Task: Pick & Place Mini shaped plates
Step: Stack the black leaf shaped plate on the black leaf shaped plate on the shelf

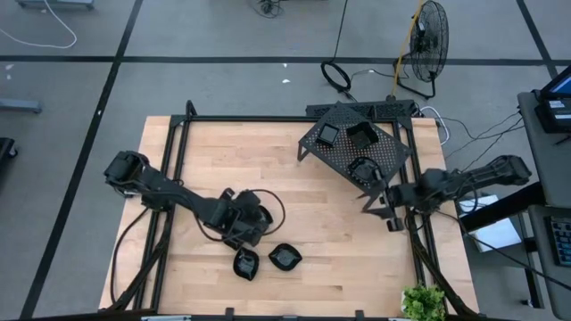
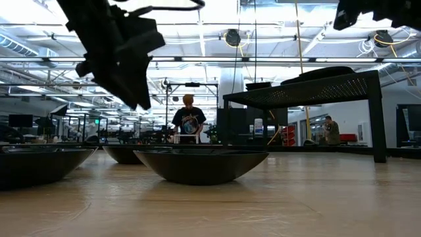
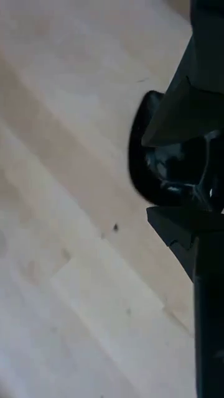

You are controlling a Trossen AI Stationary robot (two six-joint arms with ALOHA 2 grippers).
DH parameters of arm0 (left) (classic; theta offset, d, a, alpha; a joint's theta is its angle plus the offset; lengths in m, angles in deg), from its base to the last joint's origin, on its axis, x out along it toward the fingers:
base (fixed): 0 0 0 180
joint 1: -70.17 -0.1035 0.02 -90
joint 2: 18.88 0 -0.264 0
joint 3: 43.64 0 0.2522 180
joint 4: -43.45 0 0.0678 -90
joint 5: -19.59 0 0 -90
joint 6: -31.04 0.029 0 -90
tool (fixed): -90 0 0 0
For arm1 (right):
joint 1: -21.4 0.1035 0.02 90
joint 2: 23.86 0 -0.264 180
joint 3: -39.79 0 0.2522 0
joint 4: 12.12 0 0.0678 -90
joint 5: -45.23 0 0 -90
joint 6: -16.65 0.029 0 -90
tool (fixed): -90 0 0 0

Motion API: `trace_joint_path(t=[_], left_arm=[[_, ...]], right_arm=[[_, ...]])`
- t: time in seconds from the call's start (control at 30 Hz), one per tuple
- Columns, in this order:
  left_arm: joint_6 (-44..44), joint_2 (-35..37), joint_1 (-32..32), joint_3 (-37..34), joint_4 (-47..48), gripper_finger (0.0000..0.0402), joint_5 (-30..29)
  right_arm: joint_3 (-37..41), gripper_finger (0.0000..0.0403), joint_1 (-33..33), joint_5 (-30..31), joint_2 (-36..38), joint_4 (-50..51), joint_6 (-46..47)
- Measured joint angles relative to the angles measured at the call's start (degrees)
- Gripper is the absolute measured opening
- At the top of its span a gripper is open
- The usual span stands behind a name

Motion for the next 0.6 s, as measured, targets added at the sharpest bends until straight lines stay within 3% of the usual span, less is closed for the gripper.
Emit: trace_joint_path(t=[0.2,0.37,0.6], left_arm=[[1.34,-3.24,-1.37,-2.73,-1.96,0.0173,3.34],[5.37,-5.75,-3.47,-5.91,-6.55,0.0173,9.84],[7.46,-6.57,-5.24,-6.35,-7.54,0.0172,10.2]], right_arm=[[0.1,0.0165,0.0,-0.17,-1.44,-0.55,0.04],[0.1,0.0161,0.0,-0.17,-1.76,-0.48,0.05],[0.1,0.016,0.0,-0.19,-2.02,-0.48,-0.05]])
